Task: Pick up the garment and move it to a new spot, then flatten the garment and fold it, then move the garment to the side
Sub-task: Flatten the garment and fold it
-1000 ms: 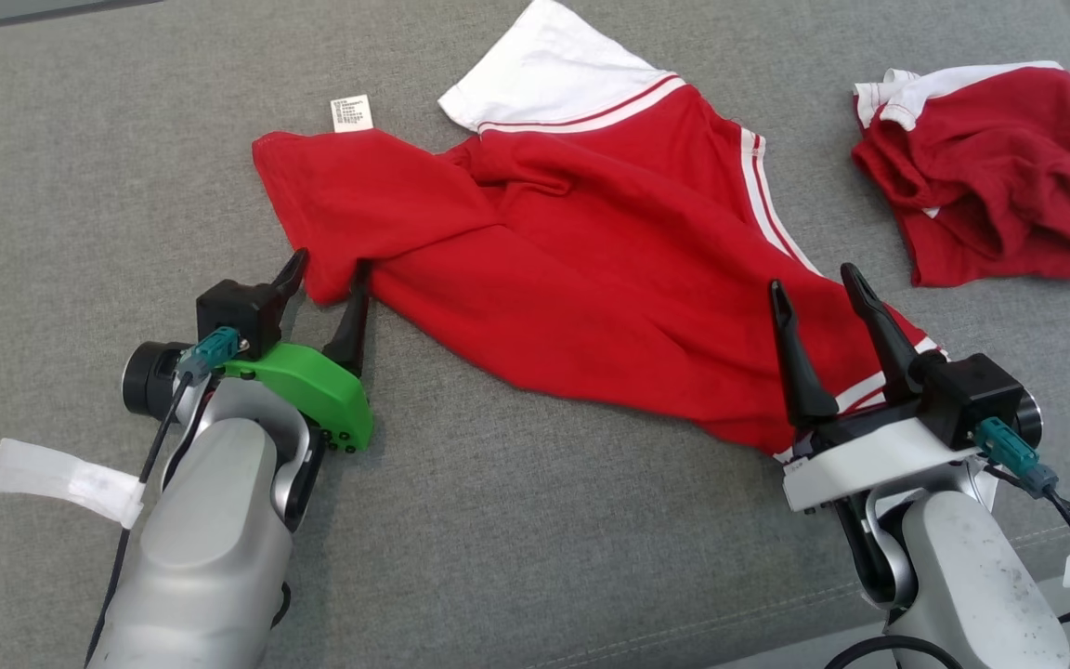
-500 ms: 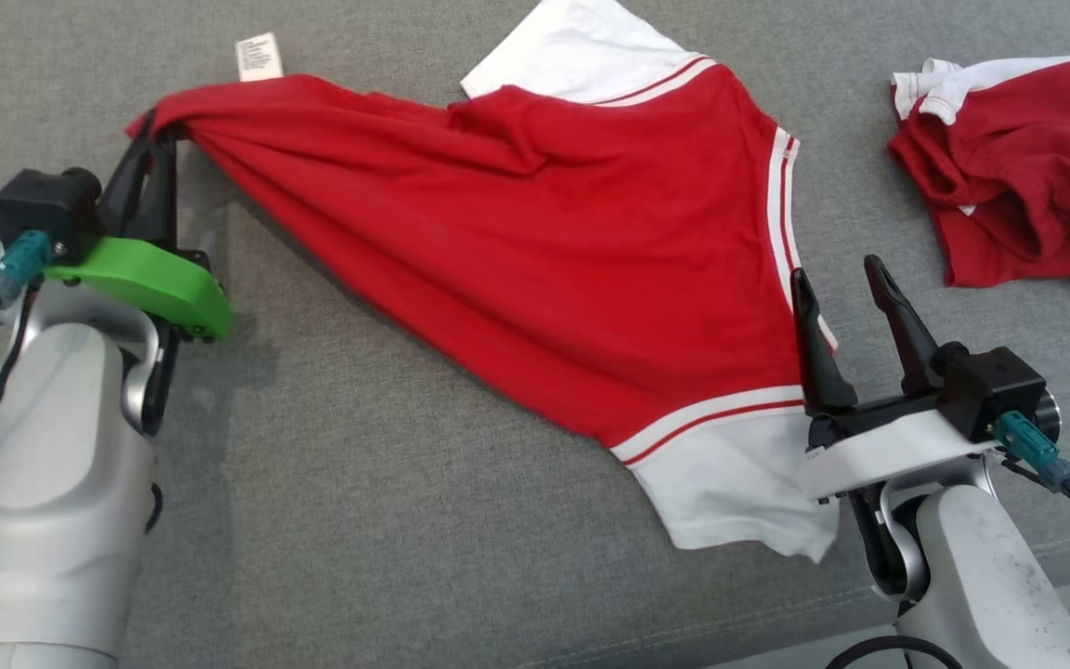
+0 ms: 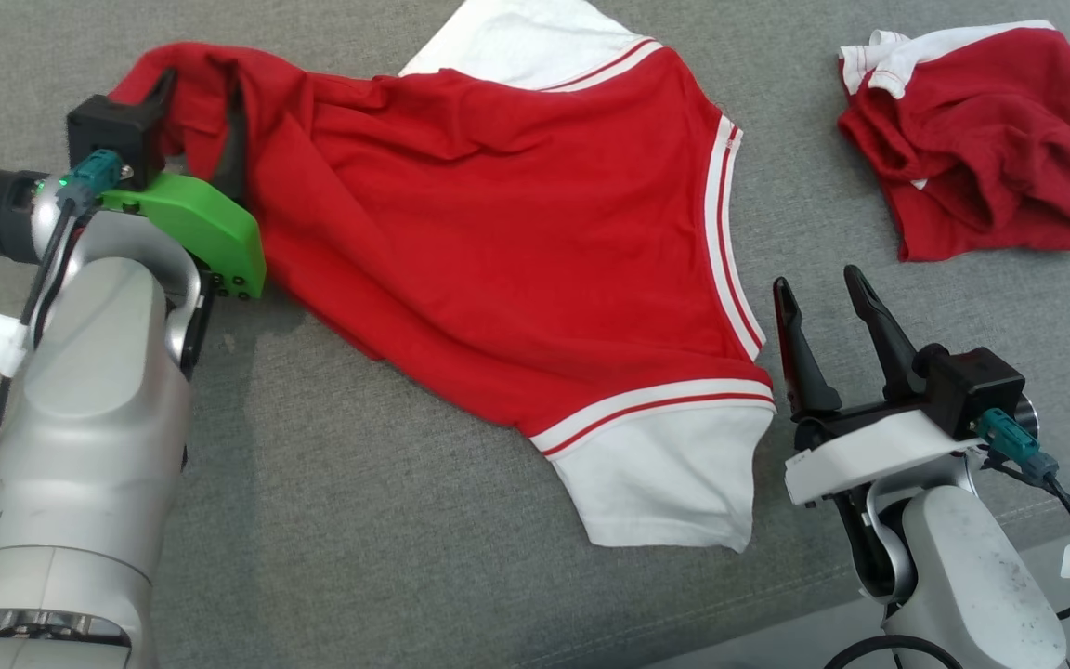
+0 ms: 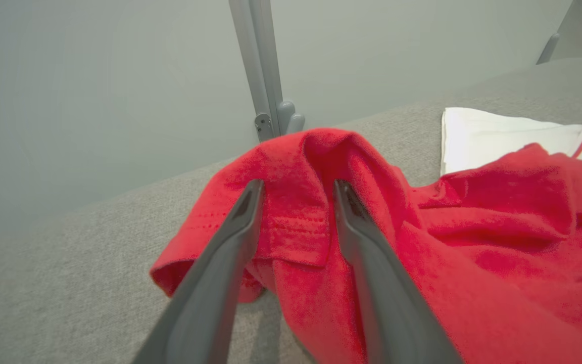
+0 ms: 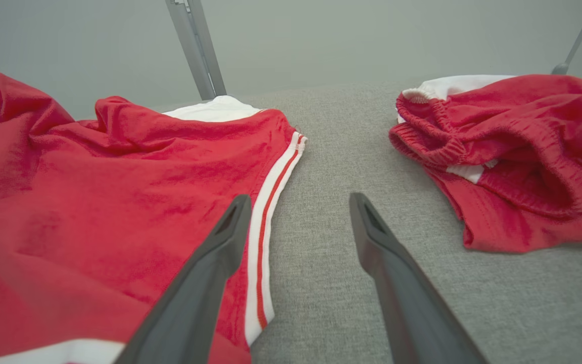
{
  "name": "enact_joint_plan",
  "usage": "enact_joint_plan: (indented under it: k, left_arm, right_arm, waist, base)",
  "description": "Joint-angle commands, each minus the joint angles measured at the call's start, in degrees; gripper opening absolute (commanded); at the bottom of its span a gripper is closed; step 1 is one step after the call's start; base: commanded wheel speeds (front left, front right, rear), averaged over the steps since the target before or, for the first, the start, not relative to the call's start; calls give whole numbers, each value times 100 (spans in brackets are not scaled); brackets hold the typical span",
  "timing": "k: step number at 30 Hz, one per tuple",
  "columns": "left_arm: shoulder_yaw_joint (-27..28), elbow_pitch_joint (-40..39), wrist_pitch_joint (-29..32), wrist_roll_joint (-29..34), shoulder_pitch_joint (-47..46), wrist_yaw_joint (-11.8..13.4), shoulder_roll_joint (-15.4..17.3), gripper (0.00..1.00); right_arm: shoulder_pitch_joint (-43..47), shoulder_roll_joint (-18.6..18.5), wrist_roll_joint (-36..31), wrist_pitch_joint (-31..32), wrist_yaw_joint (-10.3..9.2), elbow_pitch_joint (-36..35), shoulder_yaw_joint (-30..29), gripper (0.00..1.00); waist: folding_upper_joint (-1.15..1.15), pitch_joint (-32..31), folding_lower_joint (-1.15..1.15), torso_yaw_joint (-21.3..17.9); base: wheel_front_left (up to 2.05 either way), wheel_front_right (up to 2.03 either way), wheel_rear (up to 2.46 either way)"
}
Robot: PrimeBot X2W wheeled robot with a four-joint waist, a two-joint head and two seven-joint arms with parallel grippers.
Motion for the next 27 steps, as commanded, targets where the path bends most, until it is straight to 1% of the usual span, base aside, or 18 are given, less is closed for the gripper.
enact_joint_plan:
  k: [1, 5, 10, 13, 16, 18, 20, 22, 27]
  left_arm:
    - [-4, 100, 7, -16, -57, 40, -33, 100]
    - [29, 146, 4, -131, 152, 39, -328, 100]
    - [96, -423, 3, -251, 598, 17, -521, 100]
    - [290, -829, 3, -338, 1039, 35, -587, 100]
    - [517, -1120, 3, -424, 1562, 65, -628, 100]
    - [575, -1235, 3, -476, 1946, 52, -679, 100]
    - [507, -1357, 3, -383, 2248, 33, -718, 100]
    - [474, -1317, 2, -475, 2564, 14, -769, 100]
    - [366, -1272, 3, -832, 2905, -6, -836, 100]
  right_arm:
    - [26, -3, 62, -16, -7, 35, -5, 100]
    - [99, -3, 26, -16, -7, 112, -88, 100]
    - [214, -3, 76, -16, -8, 188, -88, 100]
    - [252, -6, 94, -16, -7, 245, -23, 100]
    - [347, -5, 110, -16, -8, 295, 12, 100]
    - [387, -7, 130, -16, -8, 336, 28, 100]
    - [403, -5, 170, -16, -7, 341, 18, 100]
    - [434, -5, 190, -16, -7, 360, 21, 100]
    - [490, -6, 188, -16, -7, 370, 29, 100]
  waist:
    - [0, -68, -1, -32]
    - [0, -260, -1, 52]
    - [0, -541, -1, 271]
    - [0, -748, -1, 378]
    - [0, -961, -1, 443]
    - [0, -1087, -1, 460]
    - [0, -1151, -1, 463]
    - [0, -1183, -1, 454]
    - [0, -1152, -1, 381]
  base:
    - [0, 0, 0]
    - [0, 0, 0]
    - [0, 0, 0]
    - [0, 0, 0]
    - [0, 0, 0]
    - [0, 0, 0]
    - [0, 0, 0]
    - [0, 0, 0]
    - [0, 0, 0]
